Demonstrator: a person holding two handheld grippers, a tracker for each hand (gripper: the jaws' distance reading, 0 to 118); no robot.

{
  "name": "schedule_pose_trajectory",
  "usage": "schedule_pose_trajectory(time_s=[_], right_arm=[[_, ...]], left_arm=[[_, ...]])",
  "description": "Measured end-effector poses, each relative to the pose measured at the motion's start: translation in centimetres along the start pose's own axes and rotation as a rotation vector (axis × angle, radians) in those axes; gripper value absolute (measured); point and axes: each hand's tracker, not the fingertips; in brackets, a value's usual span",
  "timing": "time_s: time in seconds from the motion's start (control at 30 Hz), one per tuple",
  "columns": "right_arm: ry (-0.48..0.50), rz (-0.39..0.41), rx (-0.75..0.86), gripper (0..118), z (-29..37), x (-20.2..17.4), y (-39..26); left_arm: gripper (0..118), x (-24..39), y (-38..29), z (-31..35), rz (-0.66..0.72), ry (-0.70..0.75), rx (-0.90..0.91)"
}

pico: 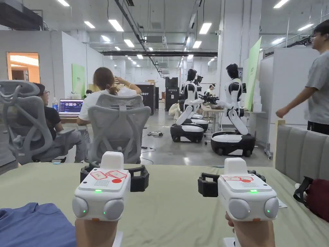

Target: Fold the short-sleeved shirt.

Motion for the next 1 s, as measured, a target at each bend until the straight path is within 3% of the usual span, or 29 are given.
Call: schedule_pose_trajectory(time_s=[1.0], right_arm=[[-0.001, 0.008, 0.006, 118, 0.42, -0.10, 0.30]], left_arm=[[118, 0.20, 0.35, 0.13, 0.006, -0.009, -0.002]])
